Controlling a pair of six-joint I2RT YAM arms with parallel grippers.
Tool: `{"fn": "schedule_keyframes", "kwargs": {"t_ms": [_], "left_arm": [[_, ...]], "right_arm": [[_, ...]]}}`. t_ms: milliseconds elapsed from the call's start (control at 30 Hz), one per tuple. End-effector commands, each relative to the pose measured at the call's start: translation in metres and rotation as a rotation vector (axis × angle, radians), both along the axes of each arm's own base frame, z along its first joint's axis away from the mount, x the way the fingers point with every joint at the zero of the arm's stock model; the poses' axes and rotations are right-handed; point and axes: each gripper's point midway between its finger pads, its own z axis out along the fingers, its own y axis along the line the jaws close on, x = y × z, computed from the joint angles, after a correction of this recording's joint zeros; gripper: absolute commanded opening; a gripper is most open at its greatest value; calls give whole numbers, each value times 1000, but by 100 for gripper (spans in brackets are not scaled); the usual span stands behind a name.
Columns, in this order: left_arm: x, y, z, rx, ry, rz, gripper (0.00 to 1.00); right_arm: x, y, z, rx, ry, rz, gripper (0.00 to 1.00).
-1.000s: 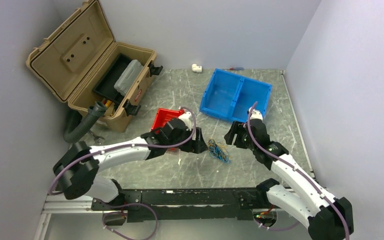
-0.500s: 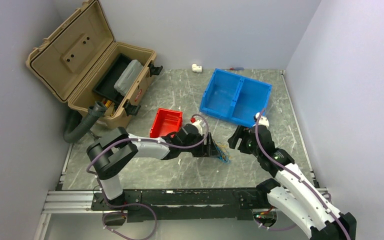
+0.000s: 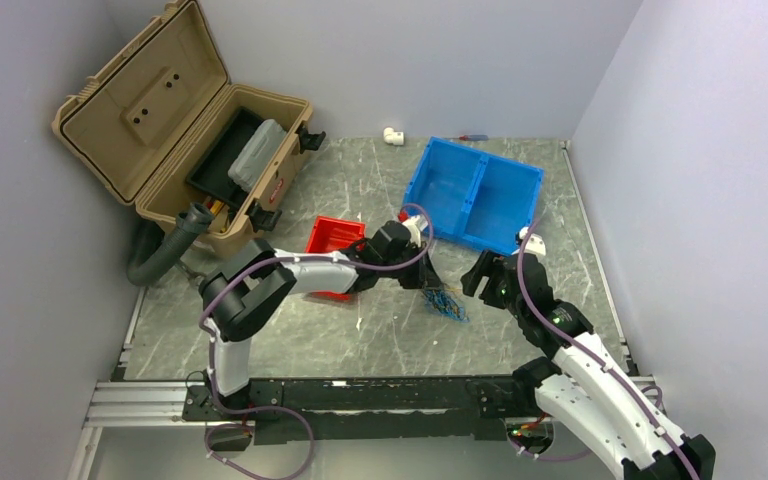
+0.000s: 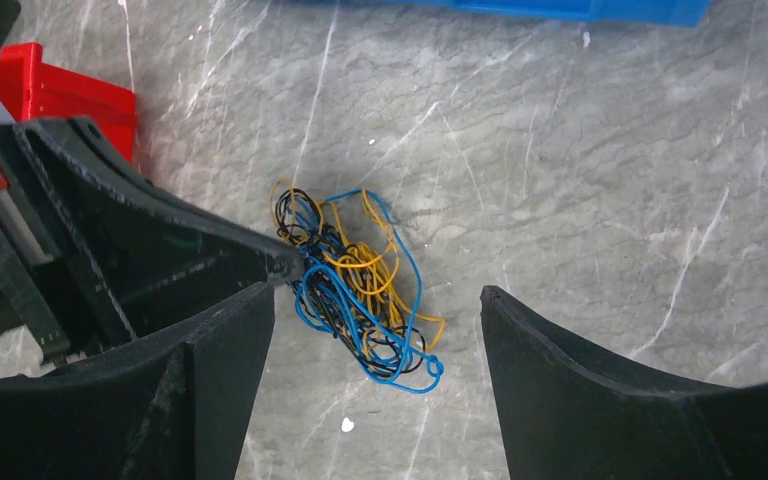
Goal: Untangle the cables
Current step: Move the cable to the center of the board, then untie the cable.
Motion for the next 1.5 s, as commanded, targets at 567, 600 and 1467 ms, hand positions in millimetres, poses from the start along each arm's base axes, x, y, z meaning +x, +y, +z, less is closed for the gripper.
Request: {"fn": "schedule_keyframes", "kwargs": {"t_ms": [567,600,1467], "left_arm": [[-4,35,64,99,-233,-161,47],[-6,35,65,92,-232,-162,48],[-9,-4,6,20,-3,-108,44]], "right_arm": [[2,16,-4,33,29,67,78],[1,16,-3,33,30,69,78],[-12,29,-20,97,81,121,78]]}}
